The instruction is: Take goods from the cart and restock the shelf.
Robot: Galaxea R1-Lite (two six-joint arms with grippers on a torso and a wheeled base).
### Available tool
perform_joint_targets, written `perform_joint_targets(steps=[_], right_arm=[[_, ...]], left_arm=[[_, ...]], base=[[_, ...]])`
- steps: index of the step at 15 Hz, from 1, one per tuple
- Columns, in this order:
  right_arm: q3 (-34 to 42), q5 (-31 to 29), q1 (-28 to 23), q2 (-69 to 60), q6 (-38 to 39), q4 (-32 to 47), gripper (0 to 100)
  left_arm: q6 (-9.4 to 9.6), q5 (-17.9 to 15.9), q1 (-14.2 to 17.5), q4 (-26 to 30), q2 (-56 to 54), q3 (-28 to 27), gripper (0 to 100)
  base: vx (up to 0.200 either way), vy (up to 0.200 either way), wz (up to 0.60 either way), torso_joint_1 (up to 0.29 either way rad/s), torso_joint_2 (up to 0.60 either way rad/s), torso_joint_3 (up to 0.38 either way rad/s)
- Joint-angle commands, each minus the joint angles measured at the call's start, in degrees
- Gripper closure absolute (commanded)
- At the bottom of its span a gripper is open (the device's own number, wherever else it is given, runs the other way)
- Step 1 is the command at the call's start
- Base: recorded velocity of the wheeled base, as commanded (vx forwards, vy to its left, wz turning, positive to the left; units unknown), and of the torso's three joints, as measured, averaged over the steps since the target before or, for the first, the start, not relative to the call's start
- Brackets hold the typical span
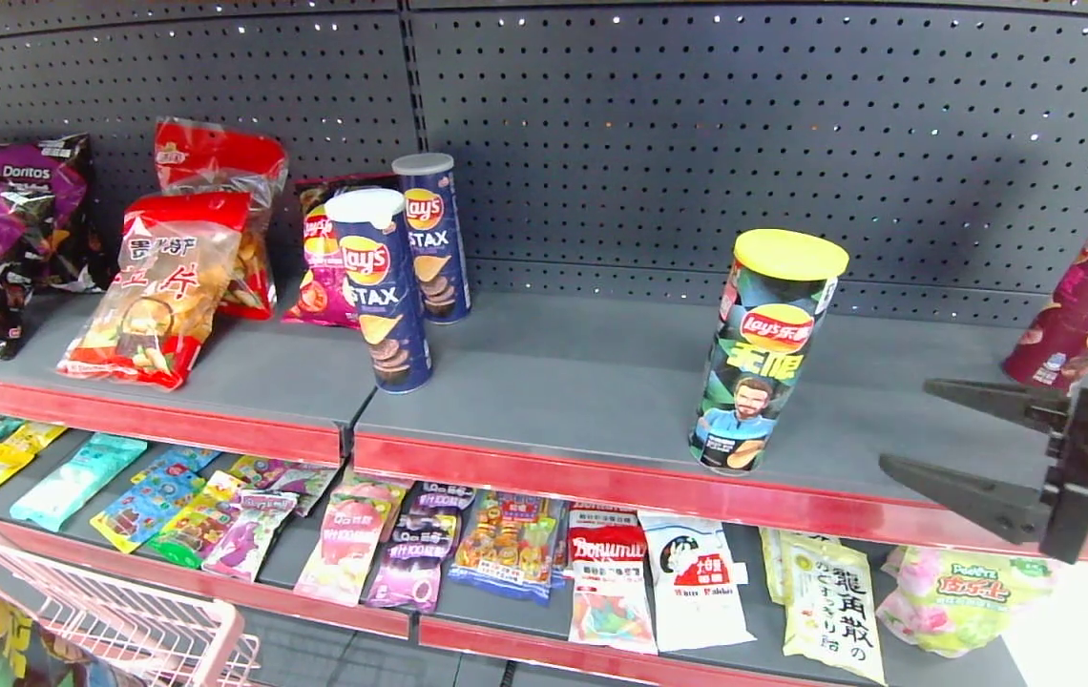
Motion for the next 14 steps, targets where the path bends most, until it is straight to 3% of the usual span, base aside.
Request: perform_joint_targets(steps=[1, 4, 7, 10, 11, 12, 13, 14], right_arm=[[6.77, -0.11, -5.21, -12.36, 1.86, 0.01, 0], [15.82, -5.12, -7.93, -28.62, 4.93, 0.1, 0], [17.31, -5.91, -7.93, -40.05, 12.84, 2.21, 0], [19.42, -6.7, -8.2, -57.27, 12.84, 19.0, 0], [19.51, -9.6, -10.13, -62.99, 12.49, 26.64, 0], [19.51, -9.6, -10.13, -62.99, 12.49, 26.64, 0], [21.88, -30.87, -11.27, -63.25, 11.26, 29.37, 0], [23.29, -39.66, -10.92, -63.51, 11.26, 29.46, 0]], left_arm=[[0.0, -0.04, 0.02, 0.06, 0.06, 0.01, 100], [0.0, 0.14, 0.02, 0.06, 0.67, 0.1, 100], [0.0, 0.49, 0.02, 0.15, 0.58, 0.18, 100], [0.0, 0.49, 0.02, 0.15, 0.67, 0.1, 100], [0.0, 0.4, 0.02, 0.15, 0.76, 0.1, 100], [0.0, 0.4, 0.02, 0.15, 0.76, 0.1, 100], [0.0, 0.14, 0.02, 0.15, 0.67, 0.45, 100], [0.0, 0.05, 0.02, 0.15, 0.85, 0.54, 100]], base=[[0.0, 0.0, 0.0, 0.0, 0.0, 0.0], [0.0, 0.0, 0.0, 0.0, 0.0, 0.0], [0.0, 0.0, 0.0, 0.0, 0.0, 0.0], [0.0, 0.0, 0.0, 0.0, 0.0, 0.0], [0.0, 0.0, 0.0, 0.0, 0.0, 0.0], [0.0, 0.0, 0.0, 0.0, 0.0, 0.0], [0.0, 0.0, 0.0, 0.0, 0.0, 0.0], [0.0, 0.0, 0.0, 0.0, 0.0, 0.0]])
